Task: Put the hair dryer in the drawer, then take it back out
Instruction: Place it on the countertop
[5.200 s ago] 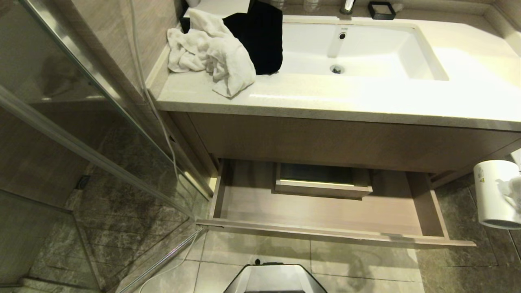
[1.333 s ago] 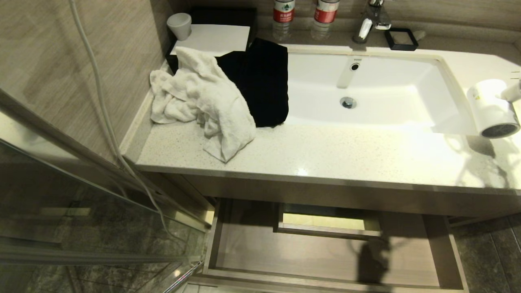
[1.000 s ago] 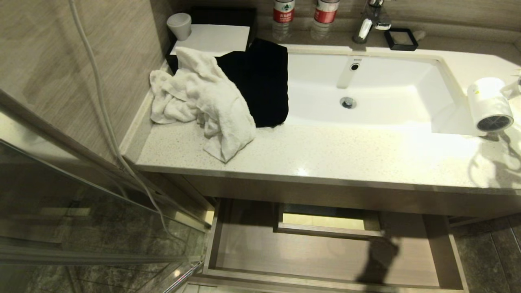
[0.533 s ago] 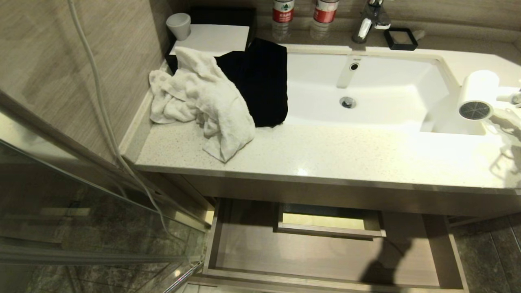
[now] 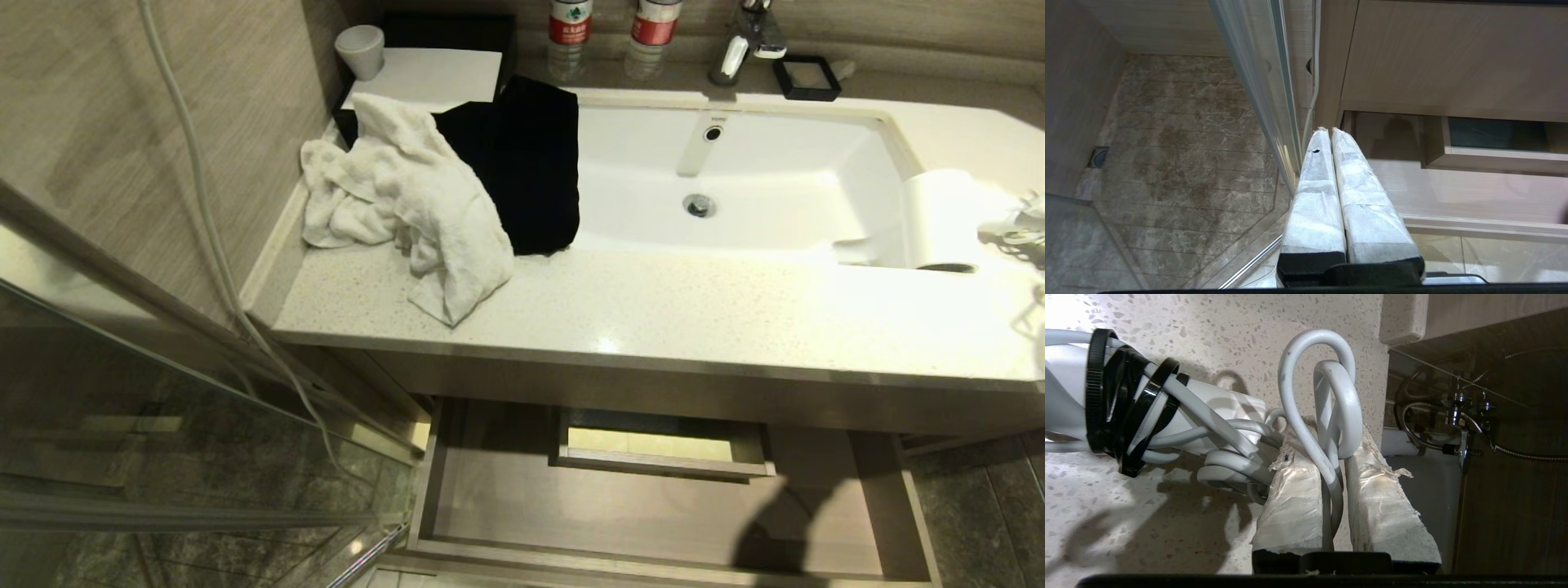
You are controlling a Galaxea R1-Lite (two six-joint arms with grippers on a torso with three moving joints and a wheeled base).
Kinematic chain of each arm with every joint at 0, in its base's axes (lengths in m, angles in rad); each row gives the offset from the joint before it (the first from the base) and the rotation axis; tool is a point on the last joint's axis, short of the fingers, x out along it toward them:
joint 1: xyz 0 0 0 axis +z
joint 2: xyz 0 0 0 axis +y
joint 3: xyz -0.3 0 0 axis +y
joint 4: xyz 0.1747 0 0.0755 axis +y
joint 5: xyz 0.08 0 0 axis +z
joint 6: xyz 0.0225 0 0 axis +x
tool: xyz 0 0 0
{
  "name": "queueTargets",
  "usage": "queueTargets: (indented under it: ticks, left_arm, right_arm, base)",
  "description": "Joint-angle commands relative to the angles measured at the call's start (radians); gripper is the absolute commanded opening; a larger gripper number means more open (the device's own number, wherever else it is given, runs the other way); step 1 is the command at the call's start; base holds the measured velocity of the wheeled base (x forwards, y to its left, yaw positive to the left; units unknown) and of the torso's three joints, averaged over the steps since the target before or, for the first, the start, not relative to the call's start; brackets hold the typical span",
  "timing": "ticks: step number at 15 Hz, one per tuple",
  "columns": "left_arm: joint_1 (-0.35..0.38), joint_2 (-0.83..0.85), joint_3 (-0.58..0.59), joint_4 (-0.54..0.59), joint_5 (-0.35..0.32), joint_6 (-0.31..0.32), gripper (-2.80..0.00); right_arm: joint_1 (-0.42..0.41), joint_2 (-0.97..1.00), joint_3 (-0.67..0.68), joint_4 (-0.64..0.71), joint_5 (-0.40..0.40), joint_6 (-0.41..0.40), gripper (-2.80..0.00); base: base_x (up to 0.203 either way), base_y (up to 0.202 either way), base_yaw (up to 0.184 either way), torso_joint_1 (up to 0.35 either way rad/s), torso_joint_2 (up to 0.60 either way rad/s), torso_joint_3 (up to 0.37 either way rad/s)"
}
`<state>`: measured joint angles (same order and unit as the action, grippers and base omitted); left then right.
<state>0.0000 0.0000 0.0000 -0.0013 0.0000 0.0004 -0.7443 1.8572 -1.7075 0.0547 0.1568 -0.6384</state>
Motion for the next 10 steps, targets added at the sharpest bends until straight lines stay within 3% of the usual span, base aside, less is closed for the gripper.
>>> queueTargets:
  ticks: [1,6,10]
  left_arm:
    - [0.000,0.000,0.000,0.000,0.000,0.000,-2.80]
    - [0.000,0.000,0.000,0.000,0.000,0.000,-2.80]
    - [0.000,-0.001,0.001,0.000,0.000,0.000,-2.80]
  right_arm:
    - [-0.026,0.051,-0.053,0.008,0.001,-0.015,-2.80]
    - [-0.055,0.084,-0.158,-0.012,0.019,-0.026,-2.80]
    - [-0.083,0.063,-0.041,0.000,0.029,-0.074,-2.80]
  base:
    - [0.000,0.000,0.000,0.000,0.00,0.000]
    - [0.000,0.000,0.000,0.000,0.00,0.000]
    - [0.000,0.000,0.000,0.000,0.00,0.000]
